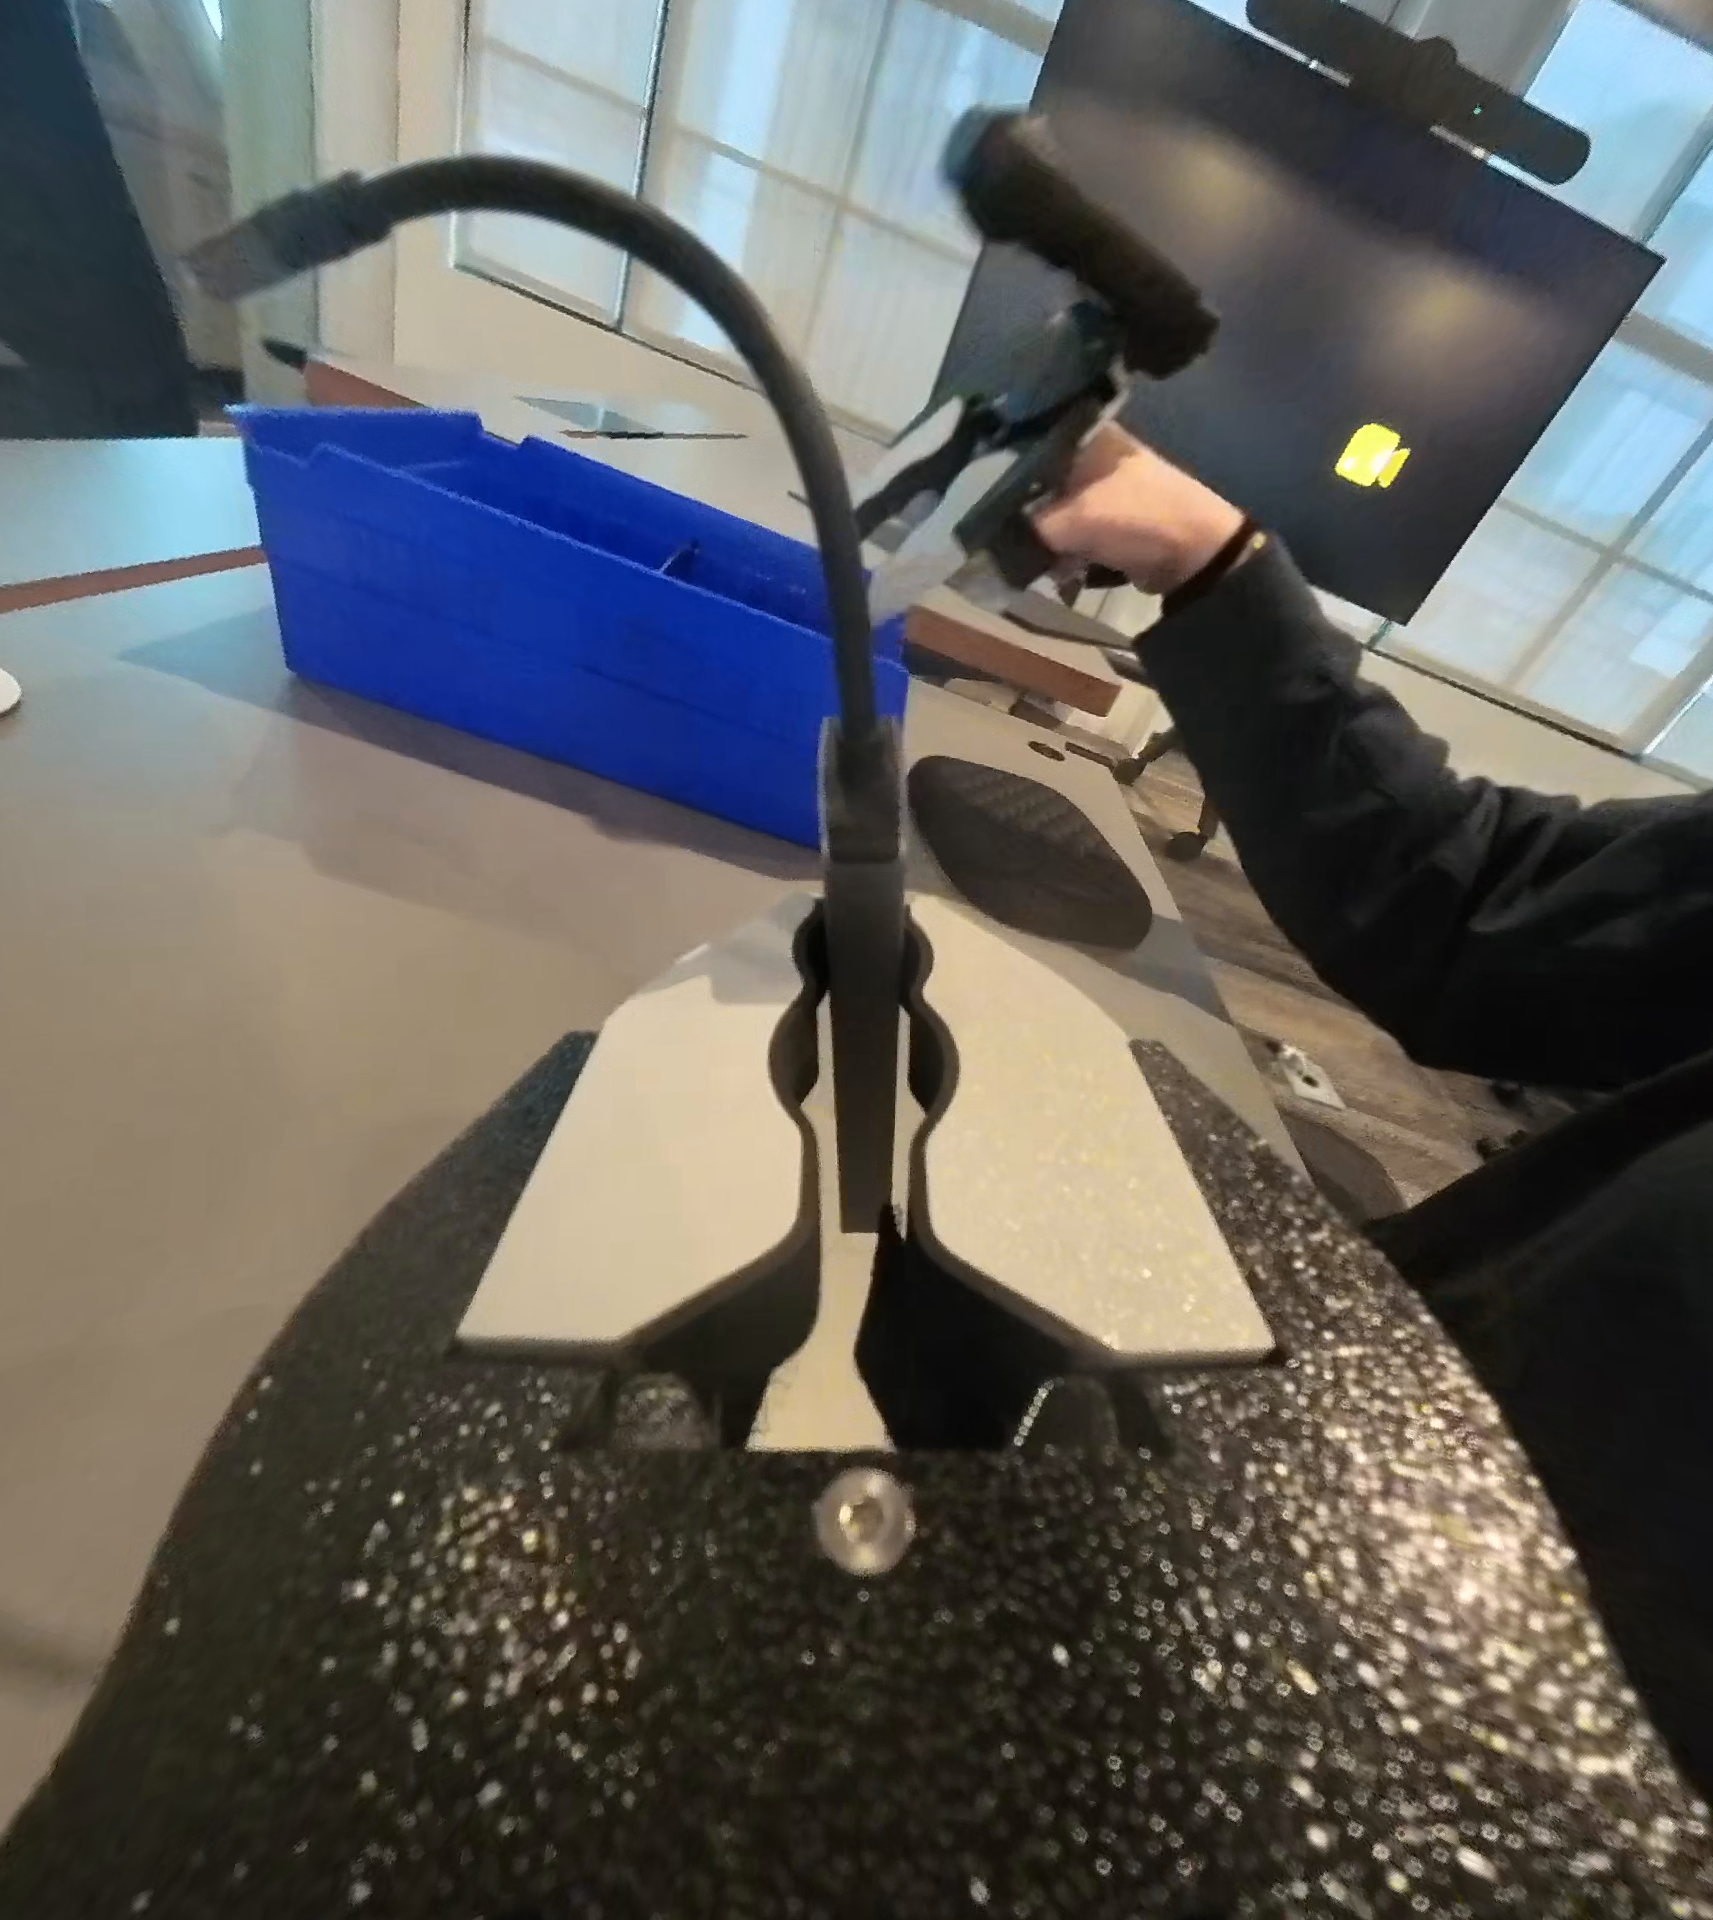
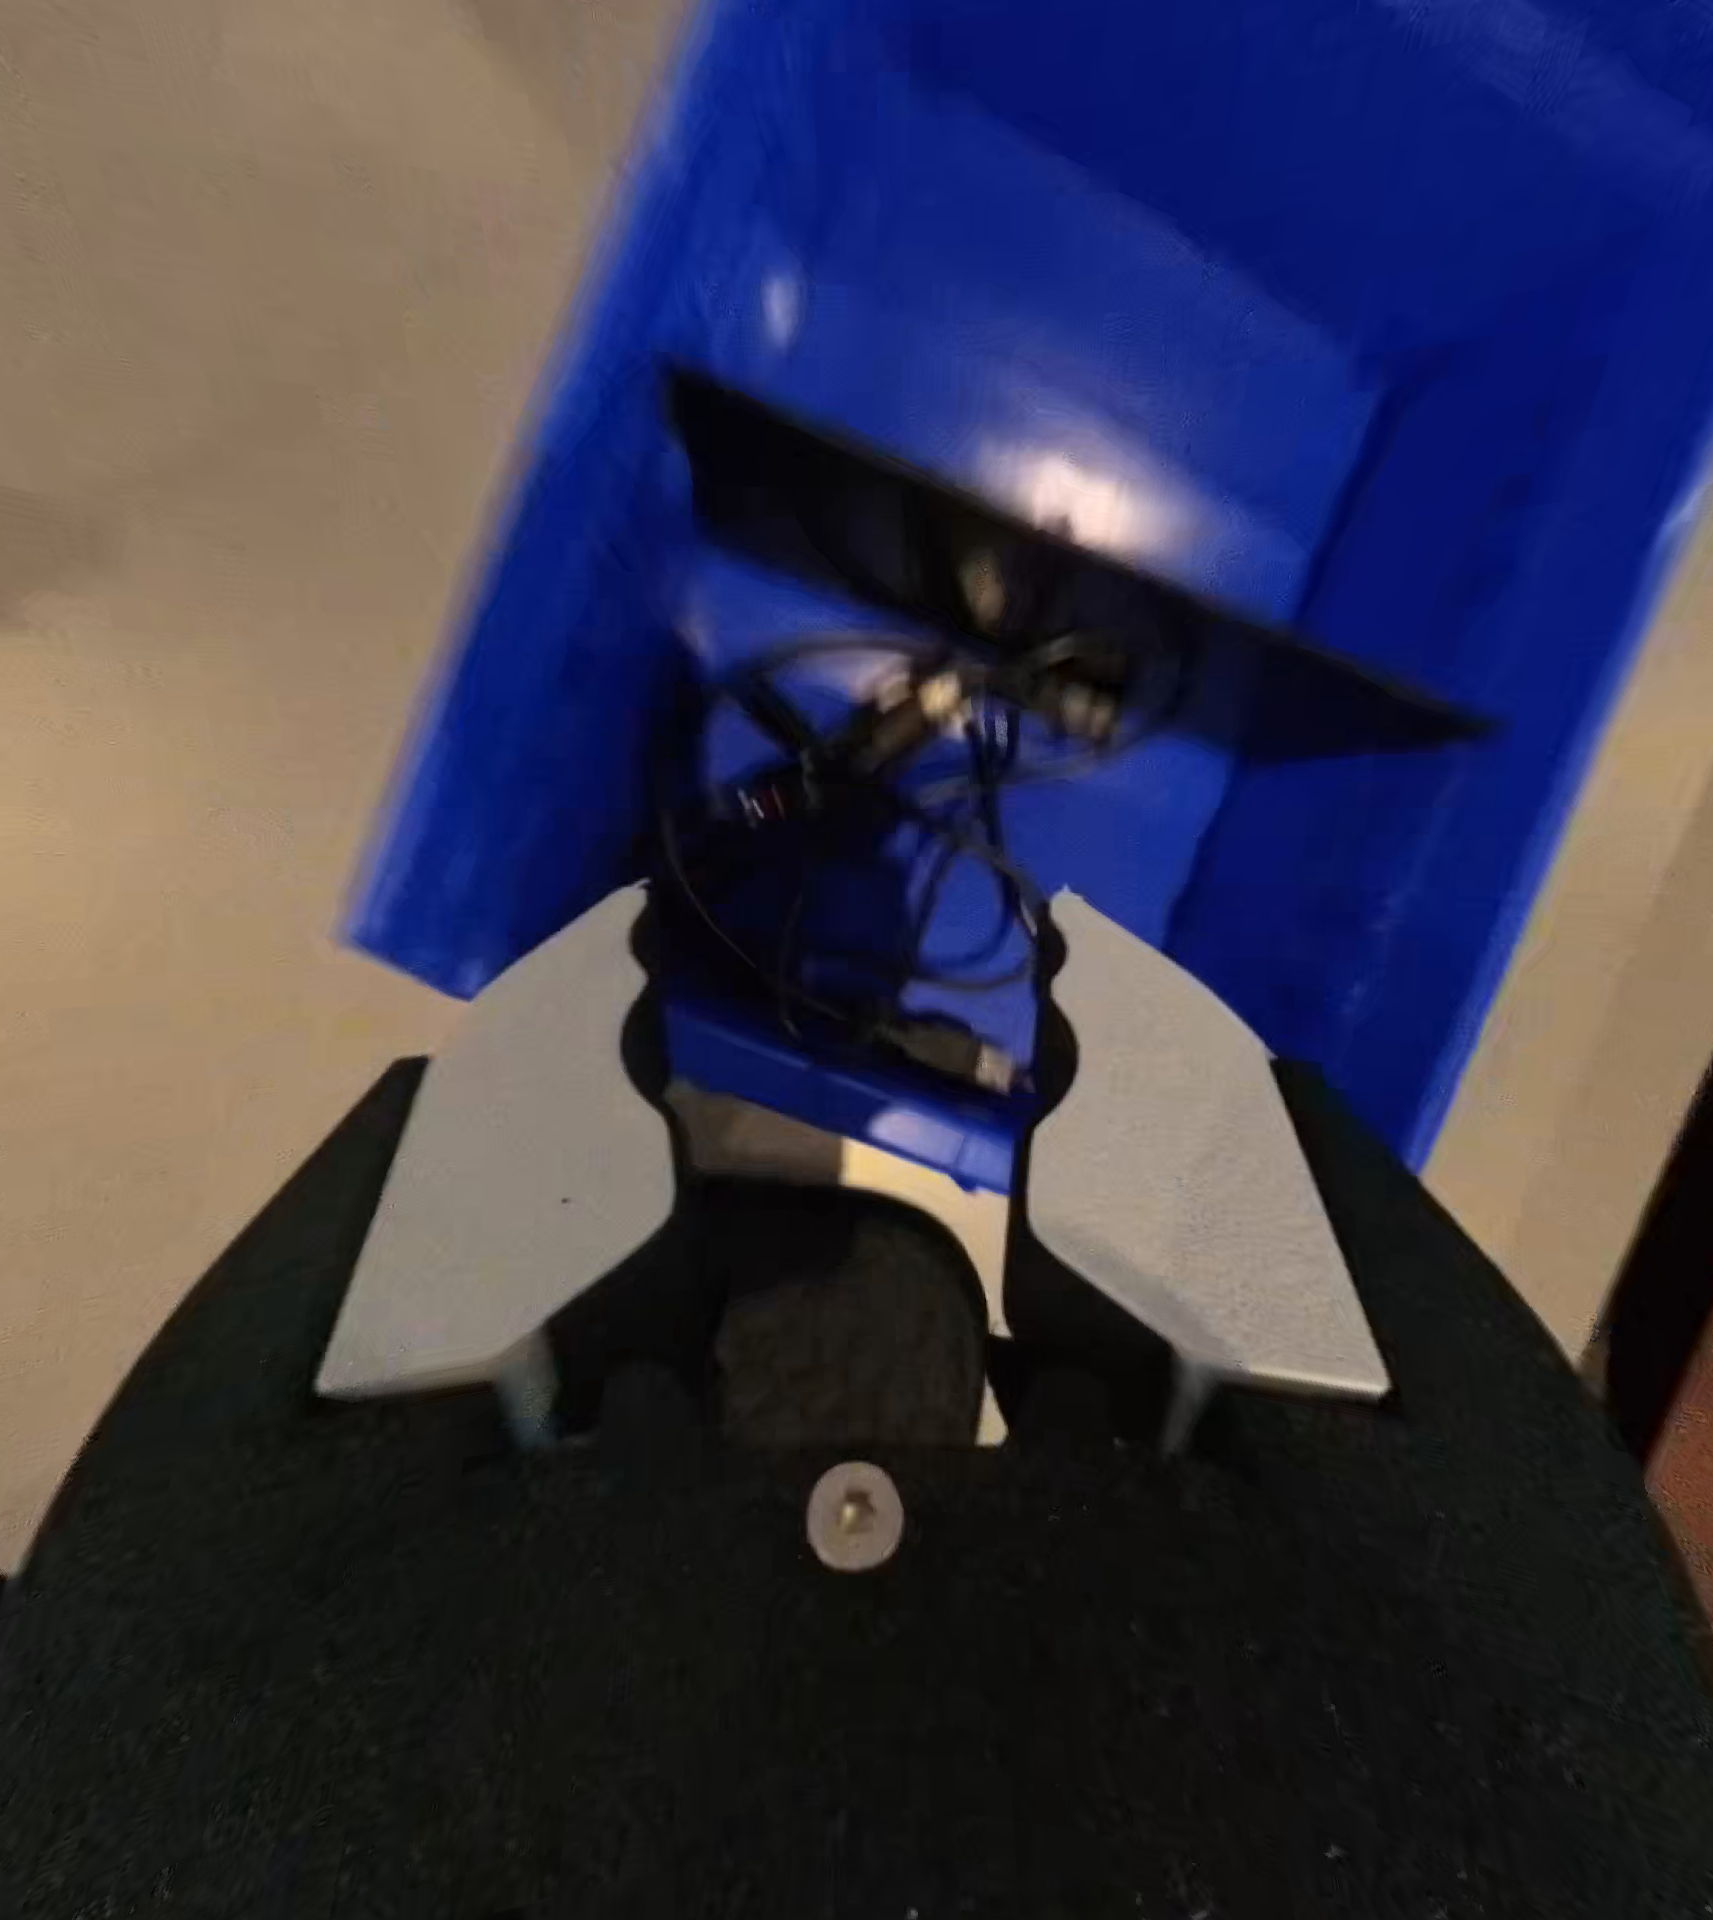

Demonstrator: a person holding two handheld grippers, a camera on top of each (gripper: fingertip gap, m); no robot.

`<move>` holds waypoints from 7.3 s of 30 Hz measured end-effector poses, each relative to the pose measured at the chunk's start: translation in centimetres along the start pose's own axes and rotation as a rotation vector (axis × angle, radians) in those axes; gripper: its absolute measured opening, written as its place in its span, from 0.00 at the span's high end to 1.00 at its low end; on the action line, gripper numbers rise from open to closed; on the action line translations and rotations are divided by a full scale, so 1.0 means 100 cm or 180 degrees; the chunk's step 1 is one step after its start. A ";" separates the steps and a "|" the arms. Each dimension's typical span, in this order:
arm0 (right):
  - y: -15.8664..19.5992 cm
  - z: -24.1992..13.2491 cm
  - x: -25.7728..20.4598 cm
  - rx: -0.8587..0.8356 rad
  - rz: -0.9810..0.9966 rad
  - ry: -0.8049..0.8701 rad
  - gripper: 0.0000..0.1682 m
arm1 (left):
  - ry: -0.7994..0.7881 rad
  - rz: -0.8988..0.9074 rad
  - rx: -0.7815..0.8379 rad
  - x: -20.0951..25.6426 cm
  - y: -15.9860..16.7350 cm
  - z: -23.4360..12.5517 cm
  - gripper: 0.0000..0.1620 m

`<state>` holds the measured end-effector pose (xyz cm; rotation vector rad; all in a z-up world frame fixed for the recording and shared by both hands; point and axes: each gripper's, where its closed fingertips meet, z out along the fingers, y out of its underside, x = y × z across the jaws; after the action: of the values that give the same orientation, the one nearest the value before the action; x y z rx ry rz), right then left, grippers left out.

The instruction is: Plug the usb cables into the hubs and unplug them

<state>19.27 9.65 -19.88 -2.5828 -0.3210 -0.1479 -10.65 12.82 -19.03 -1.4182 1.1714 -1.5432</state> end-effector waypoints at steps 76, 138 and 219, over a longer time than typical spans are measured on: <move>-0.088 -0.085 -0.238 0.2624 -0.0722 -0.1702 0.65 | -0.4074 0.1526 -0.1596 -0.099 -0.075 -0.327 0.82; -0.149 -0.046 -0.275 0.2380 -0.1495 -0.2819 0.71 | 0.0309 0.0309 -0.0885 0.010 -0.067 -0.018 0.94; -0.113 -0.006 0.098 0.0541 -0.1647 -0.0020 0.93 | -0.0205 0.0385 -0.0278 -0.034 -0.065 -0.022 0.95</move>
<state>25.83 20.73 -12.15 -2.2811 -0.9565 -0.2818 -11.94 18.40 -14.02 -1.4158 1.2752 -1.3684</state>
